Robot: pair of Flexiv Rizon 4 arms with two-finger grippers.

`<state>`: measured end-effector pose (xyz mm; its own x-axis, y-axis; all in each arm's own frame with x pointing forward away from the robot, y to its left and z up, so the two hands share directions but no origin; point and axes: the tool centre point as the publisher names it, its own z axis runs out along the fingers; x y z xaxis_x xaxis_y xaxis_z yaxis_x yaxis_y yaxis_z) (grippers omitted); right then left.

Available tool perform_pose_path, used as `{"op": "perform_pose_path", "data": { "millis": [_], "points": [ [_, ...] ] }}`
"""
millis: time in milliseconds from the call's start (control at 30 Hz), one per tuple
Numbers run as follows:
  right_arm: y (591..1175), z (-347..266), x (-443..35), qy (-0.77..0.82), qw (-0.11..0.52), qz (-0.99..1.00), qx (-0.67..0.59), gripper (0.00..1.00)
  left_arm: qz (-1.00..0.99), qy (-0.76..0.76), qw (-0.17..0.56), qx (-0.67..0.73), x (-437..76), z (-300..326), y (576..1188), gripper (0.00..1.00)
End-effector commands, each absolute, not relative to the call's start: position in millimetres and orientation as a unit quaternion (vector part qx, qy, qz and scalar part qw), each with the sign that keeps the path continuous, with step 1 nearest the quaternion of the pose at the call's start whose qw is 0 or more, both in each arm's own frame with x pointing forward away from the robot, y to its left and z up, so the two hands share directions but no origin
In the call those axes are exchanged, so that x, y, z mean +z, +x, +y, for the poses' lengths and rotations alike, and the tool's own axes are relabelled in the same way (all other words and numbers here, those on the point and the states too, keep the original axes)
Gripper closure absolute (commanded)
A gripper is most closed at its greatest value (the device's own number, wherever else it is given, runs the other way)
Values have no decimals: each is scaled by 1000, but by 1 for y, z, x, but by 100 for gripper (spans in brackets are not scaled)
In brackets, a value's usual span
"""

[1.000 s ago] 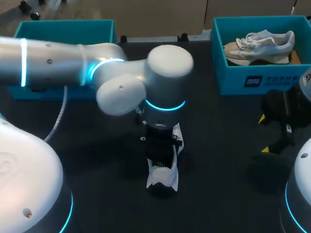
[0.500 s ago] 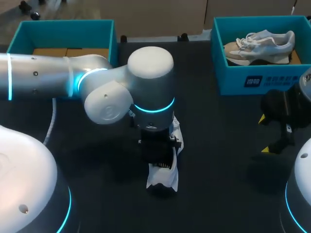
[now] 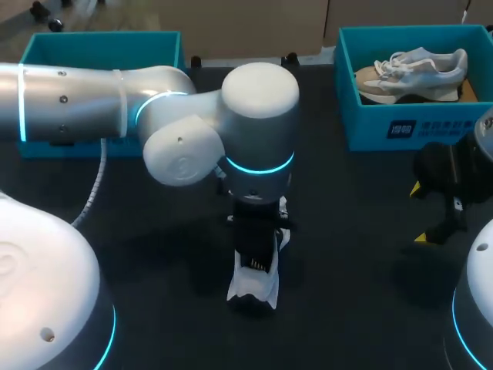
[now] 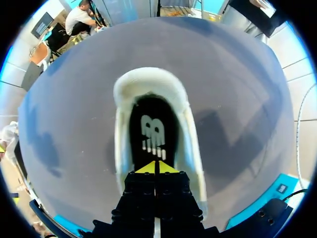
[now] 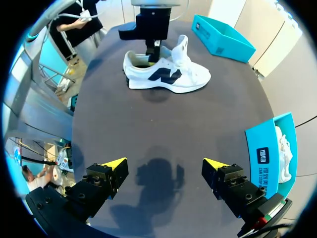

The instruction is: Take the shoe out of the shoebox, open the shoe tongue, remove and reinsert the insole, then place the shoe into the shoebox

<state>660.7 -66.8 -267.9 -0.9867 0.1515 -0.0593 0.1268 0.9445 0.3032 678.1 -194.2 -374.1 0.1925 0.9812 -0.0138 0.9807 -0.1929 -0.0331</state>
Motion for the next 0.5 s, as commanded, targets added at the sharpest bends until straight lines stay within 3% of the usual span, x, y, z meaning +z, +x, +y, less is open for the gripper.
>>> {"op": "perform_pose_path", "data": {
  "millis": [33, 500],
  "points": [
    [659, -67, -268, 71, 42, 985, 150, 0, -634, -772, -16, 40, -389, -199, 676, 100],
    [659, -67, -268, 71, 42, 985, 150, 0, -635, -773, 2, 22, -413, -198, 674, 100]
  ]
}}
